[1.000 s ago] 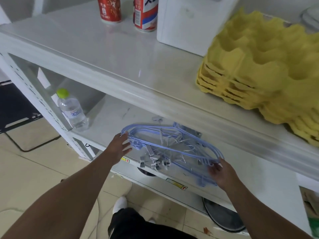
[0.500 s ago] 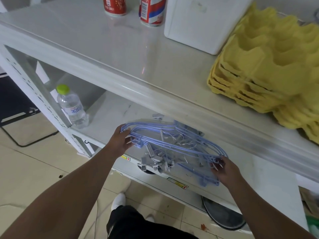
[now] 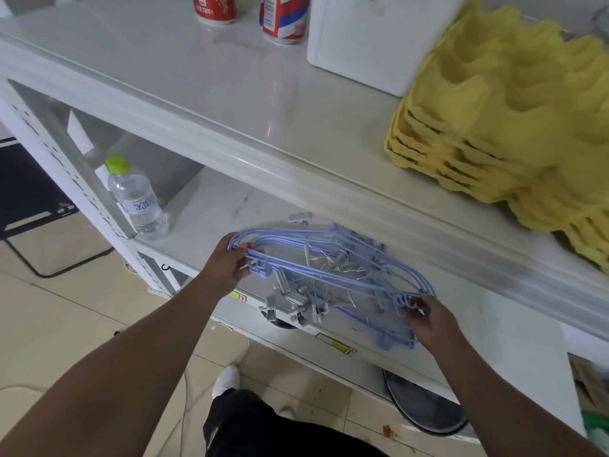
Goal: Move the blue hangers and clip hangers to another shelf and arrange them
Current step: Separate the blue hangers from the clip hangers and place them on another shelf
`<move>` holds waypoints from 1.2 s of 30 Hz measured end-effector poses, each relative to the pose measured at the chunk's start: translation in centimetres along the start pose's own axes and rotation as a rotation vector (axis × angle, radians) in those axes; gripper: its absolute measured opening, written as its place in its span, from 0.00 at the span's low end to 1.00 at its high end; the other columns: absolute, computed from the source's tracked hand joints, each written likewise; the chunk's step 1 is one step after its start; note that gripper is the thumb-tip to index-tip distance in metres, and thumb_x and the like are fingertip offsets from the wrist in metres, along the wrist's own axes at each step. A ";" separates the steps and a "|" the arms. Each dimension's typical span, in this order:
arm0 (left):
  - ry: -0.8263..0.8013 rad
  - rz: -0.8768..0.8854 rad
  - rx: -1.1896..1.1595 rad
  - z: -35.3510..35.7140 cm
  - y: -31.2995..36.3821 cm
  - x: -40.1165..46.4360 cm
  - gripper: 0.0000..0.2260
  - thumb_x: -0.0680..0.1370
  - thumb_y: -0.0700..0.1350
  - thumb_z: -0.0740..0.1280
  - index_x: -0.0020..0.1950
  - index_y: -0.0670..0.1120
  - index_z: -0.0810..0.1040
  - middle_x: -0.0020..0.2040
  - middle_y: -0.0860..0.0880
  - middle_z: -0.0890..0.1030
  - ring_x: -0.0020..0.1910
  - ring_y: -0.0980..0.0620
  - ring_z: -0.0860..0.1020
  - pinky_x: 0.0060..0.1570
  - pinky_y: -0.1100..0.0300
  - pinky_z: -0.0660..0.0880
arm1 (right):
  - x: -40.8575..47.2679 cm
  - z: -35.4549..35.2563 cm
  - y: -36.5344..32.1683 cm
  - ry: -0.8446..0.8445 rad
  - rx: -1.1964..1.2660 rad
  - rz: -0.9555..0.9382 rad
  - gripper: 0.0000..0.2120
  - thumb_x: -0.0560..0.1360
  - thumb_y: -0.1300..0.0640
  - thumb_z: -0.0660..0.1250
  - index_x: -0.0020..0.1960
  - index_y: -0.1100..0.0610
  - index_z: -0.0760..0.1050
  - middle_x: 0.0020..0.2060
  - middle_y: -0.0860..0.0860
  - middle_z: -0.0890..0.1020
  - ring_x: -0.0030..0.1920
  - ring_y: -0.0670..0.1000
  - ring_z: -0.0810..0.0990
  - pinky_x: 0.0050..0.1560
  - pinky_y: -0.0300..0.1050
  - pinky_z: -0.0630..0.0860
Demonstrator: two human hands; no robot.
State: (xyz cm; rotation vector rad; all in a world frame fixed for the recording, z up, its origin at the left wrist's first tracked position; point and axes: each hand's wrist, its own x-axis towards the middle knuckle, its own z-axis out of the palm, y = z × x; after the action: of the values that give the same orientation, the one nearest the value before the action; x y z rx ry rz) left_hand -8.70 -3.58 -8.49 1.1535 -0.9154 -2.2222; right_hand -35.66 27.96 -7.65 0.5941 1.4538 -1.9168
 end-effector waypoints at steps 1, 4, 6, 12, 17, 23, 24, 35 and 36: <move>0.006 0.004 -0.005 0.1 -0.1 -0.1 0.13 0.83 0.36 0.55 0.52 0.51 0.75 0.45 0.45 0.80 0.38 0.50 0.85 0.42 0.53 0.80 | -0.2 0.0 -0.1 -0.005 0.010 -0.004 0.08 0.81 0.66 0.60 0.42 0.62 0.70 0.43 0.61 0.76 0.45 0.61 0.78 0.29 0.50 0.81; 0.020 0.014 -0.019 0.3 -0.2 -0.6 0.12 0.83 0.35 0.56 0.52 0.50 0.75 0.43 0.45 0.80 0.37 0.49 0.85 0.37 0.55 0.81 | -0.7 -0.2 -0.2 -0.004 0.004 -0.008 0.08 0.80 0.67 0.60 0.42 0.63 0.70 0.42 0.61 0.77 0.45 0.61 0.78 0.29 0.50 0.82; 0.023 0.016 -0.030 0.3 -0.3 -0.7 0.11 0.82 0.35 0.56 0.53 0.49 0.75 0.42 0.45 0.81 0.37 0.49 0.85 0.37 0.54 0.82 | -0.7 -0.4 -0.4 -0.006 0.007 0.005 0.07 0.80 0.67 0.61 0.43 0.62 0.70 0.42 0.61 0.77 0.45 0.60 0.78 0.30 0.51 0.82; 0.025 0.058 0.034 0.4 0.1 -0.8 0.06 0.82 0.38 0.60 0.55 0.46 0.74 0.43 0.45 0.80 0.34 0.52 0.83 0.38 0.57 0.81 | -0.6 -0.2 -0.4 -0.001 0.033 0.020 0.08 0.79 0.67 0.61 0.42 0.62 0.70 0.41 0.61 0.76 0.44 0.60 0.78 0.30 0.50 0.82; 0.074 0.047 0.026 1.0 1.1 -0.8 0.10 0.81 0.36 0.60 0.60 0.46 0.73 0.43 0.46 0.80 0.38 0.49 0.81 0.41 0.54 0.78 | -1.4 0.4 -0.5 -0.005 0.033 0.018 0.08 0.80 0.65 0.61 0.41 0.62 0.71 0.42 0.61 0.77 0.43 0.59 0.79 0.29 0.49 0.83; 0.102 0.026 0.019 1.4 1.0 -0.7 0.07 0.82 0.37 0.60 0.48 0.47 0.74 0.41 0.46 0.79 0.28 0.52 0.79 0.39 0.55 0.76 | -1.3 0.8 -1.3 -0.004 0.018 -0.015 0.08 0.79 0.66 0.62 0.40 0.63 0.72 0.42 0.61 0.77 0.42 0.59 0.79 0.28 0.45 0.81; 0.105 0.024 0.015 1.5 0.9 -0.7 0.07 0.82 0.37 0.60 0.48 0.47 0.74 0.41 0.46 0.79 0.28 0.52 0.78 0.38 0.56 0.76 | -1.4 0.9 -1.6 -0.001 0.014 -0.023 0.09 0.79 0.65 0.62 0.40 0.63 0.72 0.40 0.61 0.78 0.41 0.59 0.79 0.28 0.45 0.81; 0.150 -0.014 -0.073 1.2 -0.8 -0.7 0.06 0.82 0.37 0.60 0.49 0.45 0.72 0.43 0.44 0.78 0.36 0.47 0.78 0.28 0.62 0.78 | -1.4 3.1 -3.9 -0.012 -0.198 -0.069 0.04 0.81 0.66 0.60 0.47 0.65 0.72 0.42 0.58 0.75 0.41 0.55 0.78 0.27 0.41 0.81; 0.149 -0.015 -0.085 1.2 -1.1 -0.6 0.05 0.82 0.37 0.60 0.49 0.45 0.72 0.42 0.44 0.78 0.35 0.48 0.78 0.27 0.62 0.78 | -1.2 3.1 -4.1 -0.019 -0.234 -0.073 0.03 0.81 0.65 0.60 0.50 0.64 0.71 0.43 0.57 0.75 0.42 0.54 0.78 0.29 0.40 0.82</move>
State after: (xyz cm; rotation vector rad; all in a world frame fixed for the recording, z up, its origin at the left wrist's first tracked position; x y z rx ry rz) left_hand -9.55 -2.01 -8.49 1.2704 -0.7471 -2.1315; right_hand -37.71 25.95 -3.19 0.4179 1.6781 -1.7670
